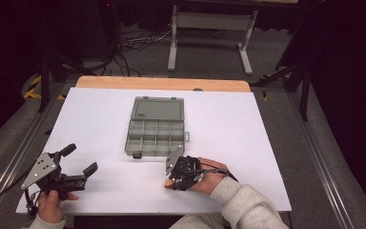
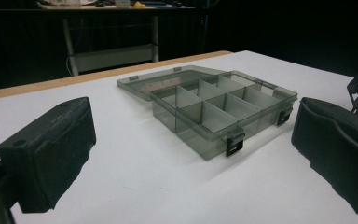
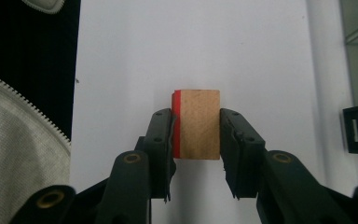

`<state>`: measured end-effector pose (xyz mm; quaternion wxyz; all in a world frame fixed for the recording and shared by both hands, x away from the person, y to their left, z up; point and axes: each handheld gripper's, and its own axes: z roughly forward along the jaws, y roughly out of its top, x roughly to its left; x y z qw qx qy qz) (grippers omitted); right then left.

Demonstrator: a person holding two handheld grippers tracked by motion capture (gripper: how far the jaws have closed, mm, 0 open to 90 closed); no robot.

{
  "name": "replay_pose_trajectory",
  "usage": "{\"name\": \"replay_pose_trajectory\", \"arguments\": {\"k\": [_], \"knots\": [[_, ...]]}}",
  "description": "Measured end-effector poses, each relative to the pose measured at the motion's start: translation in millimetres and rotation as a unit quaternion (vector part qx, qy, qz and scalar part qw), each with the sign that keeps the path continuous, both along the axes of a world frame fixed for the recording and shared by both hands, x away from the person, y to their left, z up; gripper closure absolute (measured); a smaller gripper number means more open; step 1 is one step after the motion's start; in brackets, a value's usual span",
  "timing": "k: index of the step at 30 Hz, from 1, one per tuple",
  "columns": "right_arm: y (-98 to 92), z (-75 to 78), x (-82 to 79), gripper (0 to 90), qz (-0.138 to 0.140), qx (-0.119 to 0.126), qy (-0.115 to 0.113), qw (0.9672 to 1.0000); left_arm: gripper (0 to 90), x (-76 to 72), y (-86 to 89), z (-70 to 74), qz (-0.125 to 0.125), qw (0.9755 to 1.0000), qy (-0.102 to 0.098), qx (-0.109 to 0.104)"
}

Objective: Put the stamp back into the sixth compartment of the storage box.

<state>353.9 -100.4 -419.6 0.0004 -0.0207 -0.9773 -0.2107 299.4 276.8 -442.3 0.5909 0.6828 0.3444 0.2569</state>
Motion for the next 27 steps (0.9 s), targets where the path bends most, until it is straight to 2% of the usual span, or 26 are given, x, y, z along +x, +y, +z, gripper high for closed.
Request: {"name": "replay_pose_trajectory", "arguments": {"k": [10, 13, 18, 19, 27], "knots": [[-7.5, 15.3, 1.0, 65.9, -0.01, 0.05, -0.022, 0.9984, 0.6, 0.0, 0.1, 0.0, 0.0, 1.0, 0.0, -0.001], [-9.9, 18.7, 1.0, 65.9, -0.017, 0.061, -0.02, 0.9978, 0.6, 0.0, 0.3, 0.0, 0.0, 1.0, 0.0, -0.001], [-13.2, 24.1, 1.7, 65.9, -0.023, 0.083, -0.024, 0.996, 0.6, -0.1, 0.1, 0.1, 0.0, 1.0, 0.0, 0.0], [-13.8, 25.0, 1.9, 65.9, -0.024, 0.087, -0.025, 0.9957, 0.6, 0.3, 0.9, 0.0, 0.0, 1.0, -0.004, 0.007], [-17.9, 32.6, 2.8, 65.9, -0.037, 0.118, -0.035, 0.9917, 0.6, 0.5, 1.2, -0.1, 0.001, 1.0, -0.004, 0.007]]}}
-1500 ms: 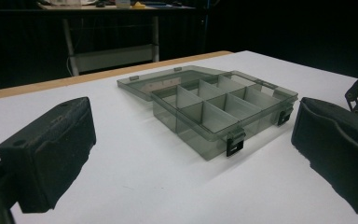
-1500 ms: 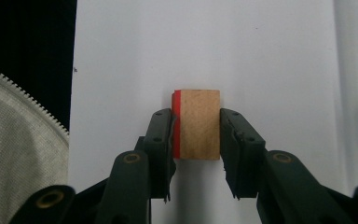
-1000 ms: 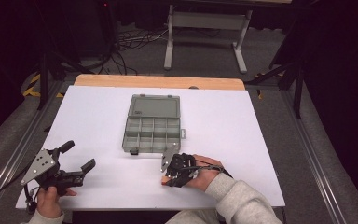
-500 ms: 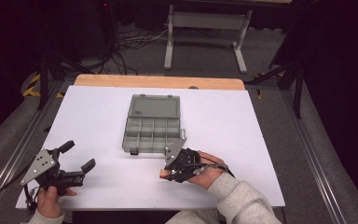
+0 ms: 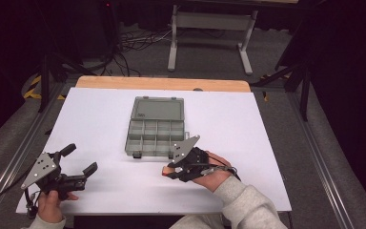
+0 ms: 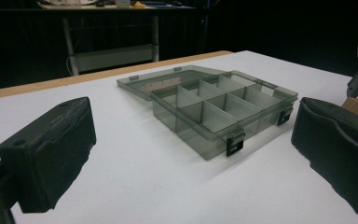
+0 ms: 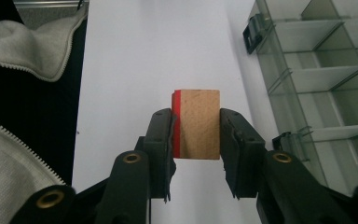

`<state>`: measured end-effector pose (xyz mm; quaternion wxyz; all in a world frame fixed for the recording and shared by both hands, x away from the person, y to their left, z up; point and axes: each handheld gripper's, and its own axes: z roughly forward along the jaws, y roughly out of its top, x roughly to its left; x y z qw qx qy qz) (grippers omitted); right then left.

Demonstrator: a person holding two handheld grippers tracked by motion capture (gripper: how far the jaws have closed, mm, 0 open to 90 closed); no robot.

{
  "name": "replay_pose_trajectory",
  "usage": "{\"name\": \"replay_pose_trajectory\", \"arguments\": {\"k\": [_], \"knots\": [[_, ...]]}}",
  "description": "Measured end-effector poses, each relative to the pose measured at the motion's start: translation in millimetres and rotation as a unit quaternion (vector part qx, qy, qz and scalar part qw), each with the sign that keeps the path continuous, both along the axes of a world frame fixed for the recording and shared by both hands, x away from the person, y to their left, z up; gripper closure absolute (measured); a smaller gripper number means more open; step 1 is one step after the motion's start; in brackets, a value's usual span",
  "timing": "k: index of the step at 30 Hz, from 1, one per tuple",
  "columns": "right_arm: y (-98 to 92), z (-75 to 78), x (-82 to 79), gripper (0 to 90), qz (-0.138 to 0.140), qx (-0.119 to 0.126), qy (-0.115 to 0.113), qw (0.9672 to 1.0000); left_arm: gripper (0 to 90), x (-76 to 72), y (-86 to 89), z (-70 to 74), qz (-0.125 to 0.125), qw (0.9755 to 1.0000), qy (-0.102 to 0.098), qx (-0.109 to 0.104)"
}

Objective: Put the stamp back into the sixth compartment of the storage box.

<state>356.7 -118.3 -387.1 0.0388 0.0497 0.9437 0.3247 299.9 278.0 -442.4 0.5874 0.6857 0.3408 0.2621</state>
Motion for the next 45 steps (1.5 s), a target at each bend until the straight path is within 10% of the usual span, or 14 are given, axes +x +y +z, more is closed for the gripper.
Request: {"name": "replay_pose_trajectory", "arguments": {"k": [24, 45], "knots": [[6.6, 22.7, 14.1, 65.9, -0.013, 0.036, -0.027, 0.9989, 0.6, -0.1, 0.4, 0.2, -0.001, 1.0, 0.0, 0.0], [31.1, 34.6, 40.5, 65.9, -0.023, 0.016, -0.053, 0.9982, 0.6, 0.1, 1.5, 0.5, 0.001, 1.0, 0.001, 0.001]]}}
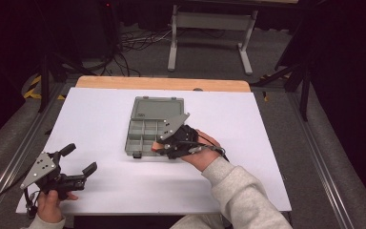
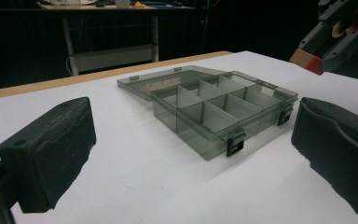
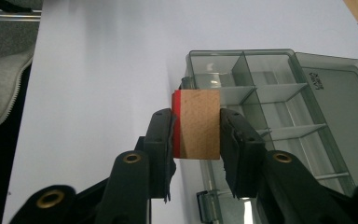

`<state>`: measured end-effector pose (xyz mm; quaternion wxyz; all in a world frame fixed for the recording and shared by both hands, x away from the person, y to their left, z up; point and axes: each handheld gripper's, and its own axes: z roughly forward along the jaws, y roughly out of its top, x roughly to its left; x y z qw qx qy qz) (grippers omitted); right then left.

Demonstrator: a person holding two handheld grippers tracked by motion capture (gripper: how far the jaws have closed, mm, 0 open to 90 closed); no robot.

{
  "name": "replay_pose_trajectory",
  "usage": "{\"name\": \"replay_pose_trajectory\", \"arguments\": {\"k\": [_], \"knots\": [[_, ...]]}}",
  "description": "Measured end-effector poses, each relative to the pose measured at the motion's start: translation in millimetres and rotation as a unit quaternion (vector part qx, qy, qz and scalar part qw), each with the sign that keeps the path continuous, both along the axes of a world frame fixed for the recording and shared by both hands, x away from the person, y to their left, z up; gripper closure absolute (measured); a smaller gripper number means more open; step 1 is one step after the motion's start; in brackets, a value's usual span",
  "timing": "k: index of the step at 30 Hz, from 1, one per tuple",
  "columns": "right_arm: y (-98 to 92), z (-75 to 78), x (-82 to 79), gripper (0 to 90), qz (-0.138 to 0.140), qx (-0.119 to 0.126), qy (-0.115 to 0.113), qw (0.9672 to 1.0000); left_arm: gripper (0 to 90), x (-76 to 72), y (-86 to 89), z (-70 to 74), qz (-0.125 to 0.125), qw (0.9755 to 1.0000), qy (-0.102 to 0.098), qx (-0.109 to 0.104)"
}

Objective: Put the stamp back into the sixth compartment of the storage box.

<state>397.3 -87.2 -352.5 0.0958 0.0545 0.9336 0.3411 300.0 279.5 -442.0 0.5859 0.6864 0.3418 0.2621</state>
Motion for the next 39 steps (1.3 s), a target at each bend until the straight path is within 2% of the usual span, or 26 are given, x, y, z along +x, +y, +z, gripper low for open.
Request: {"name": "replay_pose_trajectory", "arguments": {"k": [19, 39], "knots": [[20.7, 2.4, 25.4, 65.9, -0.003, -0.006, -0.01, 0.9999, 0.6, 0.0, 0.1, 0.0, -0.002, 1.0, 0.0, -0.005], [37.7, -5.3, 48.4, 65.9, -0.006, -0.011, -0.012, 0.9998, 0.6, 0.0, 0.4, 0.1, -0.002, 1.0, -0.001, -0.006]]}}
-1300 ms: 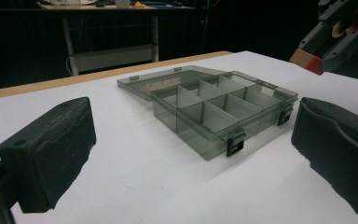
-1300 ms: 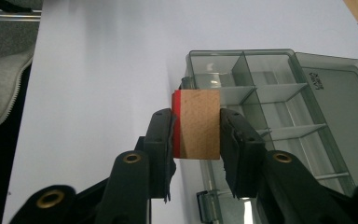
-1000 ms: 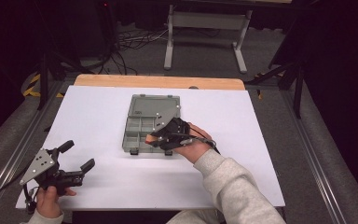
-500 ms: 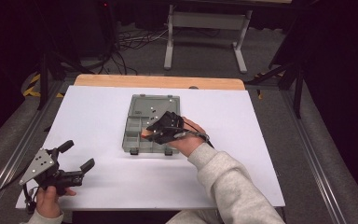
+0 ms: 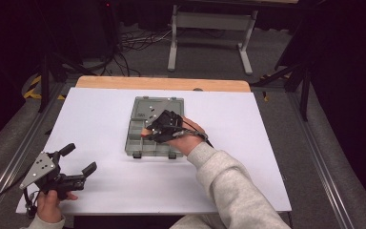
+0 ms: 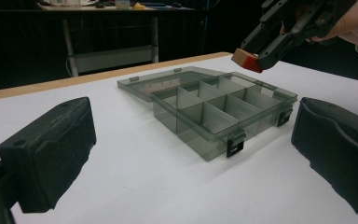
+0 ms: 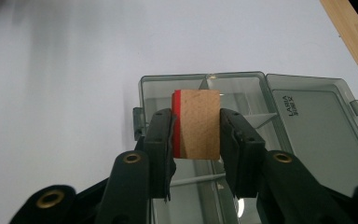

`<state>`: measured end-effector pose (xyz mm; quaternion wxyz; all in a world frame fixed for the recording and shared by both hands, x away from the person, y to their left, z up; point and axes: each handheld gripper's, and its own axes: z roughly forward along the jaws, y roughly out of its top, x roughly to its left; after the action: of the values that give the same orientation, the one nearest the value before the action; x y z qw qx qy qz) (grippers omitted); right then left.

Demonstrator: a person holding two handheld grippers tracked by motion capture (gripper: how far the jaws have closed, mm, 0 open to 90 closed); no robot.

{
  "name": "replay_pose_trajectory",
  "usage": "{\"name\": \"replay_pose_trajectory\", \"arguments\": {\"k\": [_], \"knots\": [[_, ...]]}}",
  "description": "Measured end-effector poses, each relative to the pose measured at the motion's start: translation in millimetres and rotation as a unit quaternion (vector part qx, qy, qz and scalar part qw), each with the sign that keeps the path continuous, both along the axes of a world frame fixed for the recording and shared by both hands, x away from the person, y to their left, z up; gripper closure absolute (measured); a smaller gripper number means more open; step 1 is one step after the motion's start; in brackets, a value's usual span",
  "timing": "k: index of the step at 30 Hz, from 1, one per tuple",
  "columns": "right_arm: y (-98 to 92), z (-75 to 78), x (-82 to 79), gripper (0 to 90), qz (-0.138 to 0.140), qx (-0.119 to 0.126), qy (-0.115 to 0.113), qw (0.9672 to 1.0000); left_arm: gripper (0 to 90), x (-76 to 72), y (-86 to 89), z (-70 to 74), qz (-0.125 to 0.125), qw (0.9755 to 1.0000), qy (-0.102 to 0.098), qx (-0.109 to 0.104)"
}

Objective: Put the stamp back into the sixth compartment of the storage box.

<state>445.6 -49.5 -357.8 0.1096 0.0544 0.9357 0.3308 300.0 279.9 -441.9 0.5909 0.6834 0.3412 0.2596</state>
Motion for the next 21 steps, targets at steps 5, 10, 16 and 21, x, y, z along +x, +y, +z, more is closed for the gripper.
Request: {"name": "replay_pose_trajectory", "arguments": {"k": [5, 10, 16, 21], "knots": [[4.6, -3.9, 5.9, 65.9, 0.0, -0.004, 0.0, 1.0, 0.6, 0.1, 1.0, 0.3, 0.0, 1.0, 0.0, 0.003], [7.4, -8.5, 10.7, 65.9, -0.002, -0.005, 0.001, 1.0, 0.6, 0.0, 0.1, 0.1, 0.0, 1.0, -0.001, 0.0], [7.8, -12.7, 17.7, 65.9, -0.007, -0.003, 0.002, 1.0, 0.6, 0.3, 0.1, -0.1, -0.001, 1.0, -0.001, -0.001], [8.2, -18.1, 22.2, 65.9, -0.013, -0.007, 0.008, 0.9999, 0.6, 0.3, -0.2, -0.2, -0.001, 1.0, -0.001, -0.001]]}}
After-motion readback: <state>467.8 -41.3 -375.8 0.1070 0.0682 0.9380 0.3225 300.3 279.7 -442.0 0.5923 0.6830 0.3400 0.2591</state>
